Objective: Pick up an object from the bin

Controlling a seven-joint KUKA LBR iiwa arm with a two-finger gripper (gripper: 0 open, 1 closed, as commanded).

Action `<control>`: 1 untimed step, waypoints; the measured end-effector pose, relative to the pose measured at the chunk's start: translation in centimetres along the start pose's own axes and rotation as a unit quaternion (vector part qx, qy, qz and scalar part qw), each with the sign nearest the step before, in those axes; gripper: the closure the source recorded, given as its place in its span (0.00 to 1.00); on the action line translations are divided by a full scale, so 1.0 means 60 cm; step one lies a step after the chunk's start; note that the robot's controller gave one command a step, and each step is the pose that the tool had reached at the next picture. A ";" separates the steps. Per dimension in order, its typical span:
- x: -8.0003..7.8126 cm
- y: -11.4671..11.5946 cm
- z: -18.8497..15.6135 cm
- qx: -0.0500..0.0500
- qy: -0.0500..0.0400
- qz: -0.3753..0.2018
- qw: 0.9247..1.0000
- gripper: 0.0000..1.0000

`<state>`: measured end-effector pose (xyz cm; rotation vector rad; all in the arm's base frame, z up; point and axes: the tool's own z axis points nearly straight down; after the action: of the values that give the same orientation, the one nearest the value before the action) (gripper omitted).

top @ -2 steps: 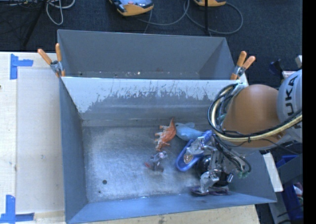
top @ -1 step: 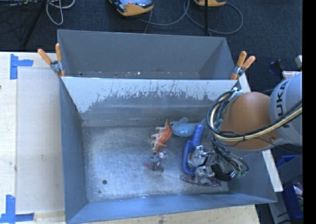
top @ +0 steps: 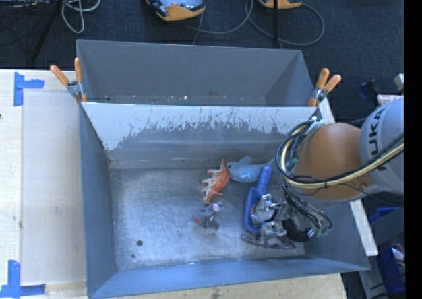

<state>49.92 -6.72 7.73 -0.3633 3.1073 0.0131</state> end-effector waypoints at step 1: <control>-0.039 -0.010 0.004 -0.005 0.017 -0.022 1.000 1.00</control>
Offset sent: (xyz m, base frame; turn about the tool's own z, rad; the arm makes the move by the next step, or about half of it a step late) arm 0.0023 -0.0366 0.1476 0.0021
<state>52.33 -6.78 7.50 -0.4365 3.1337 0.0231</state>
